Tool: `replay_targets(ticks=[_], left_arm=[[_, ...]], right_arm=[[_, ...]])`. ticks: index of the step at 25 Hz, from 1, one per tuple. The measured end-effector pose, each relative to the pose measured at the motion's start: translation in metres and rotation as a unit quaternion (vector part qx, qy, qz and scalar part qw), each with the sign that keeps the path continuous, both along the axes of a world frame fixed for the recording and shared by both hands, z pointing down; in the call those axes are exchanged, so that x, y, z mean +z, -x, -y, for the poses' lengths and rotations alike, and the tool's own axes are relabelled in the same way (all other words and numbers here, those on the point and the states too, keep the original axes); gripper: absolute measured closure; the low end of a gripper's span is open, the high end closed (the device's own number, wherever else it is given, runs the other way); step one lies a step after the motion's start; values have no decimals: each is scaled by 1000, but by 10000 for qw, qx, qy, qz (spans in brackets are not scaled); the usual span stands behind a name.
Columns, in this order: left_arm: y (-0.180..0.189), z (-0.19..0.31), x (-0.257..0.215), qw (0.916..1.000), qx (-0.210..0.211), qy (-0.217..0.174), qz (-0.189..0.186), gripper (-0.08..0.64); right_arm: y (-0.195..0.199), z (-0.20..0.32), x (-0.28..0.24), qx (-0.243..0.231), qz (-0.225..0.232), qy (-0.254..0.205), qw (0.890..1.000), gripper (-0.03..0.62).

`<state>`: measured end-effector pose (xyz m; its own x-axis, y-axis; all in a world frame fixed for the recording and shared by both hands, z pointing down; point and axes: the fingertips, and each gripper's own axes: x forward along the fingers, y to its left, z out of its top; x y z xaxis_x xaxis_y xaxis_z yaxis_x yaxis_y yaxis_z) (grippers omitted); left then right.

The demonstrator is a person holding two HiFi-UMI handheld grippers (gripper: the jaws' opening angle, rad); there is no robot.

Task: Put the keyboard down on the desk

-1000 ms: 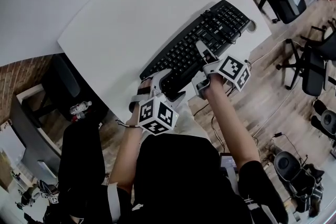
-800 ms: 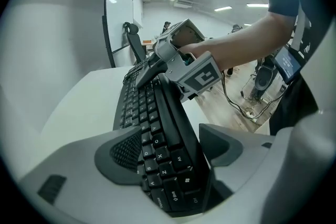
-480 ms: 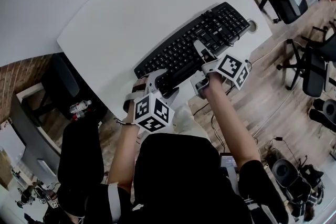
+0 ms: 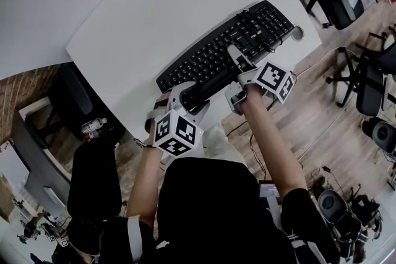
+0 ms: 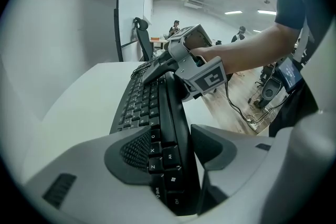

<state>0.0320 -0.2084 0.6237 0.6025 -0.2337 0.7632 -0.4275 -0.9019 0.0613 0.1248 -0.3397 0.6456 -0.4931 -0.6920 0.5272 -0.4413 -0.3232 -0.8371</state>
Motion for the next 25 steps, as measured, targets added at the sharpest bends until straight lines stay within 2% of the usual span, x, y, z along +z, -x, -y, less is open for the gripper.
replay_targets(ticks=[13,18,25], left_arm=[[7,9,11,9993,1,-320,187,314],[8,13,12,9989,13,-339,332,314],[10,24,10,9989,-19,-308,358,314]], right_arm=[[7,4,5,-326,202,-91,9992,471],[5,4,5,-200,177,-141,9995,465],[-1,-1,13,-132,254,20,9996,399]])
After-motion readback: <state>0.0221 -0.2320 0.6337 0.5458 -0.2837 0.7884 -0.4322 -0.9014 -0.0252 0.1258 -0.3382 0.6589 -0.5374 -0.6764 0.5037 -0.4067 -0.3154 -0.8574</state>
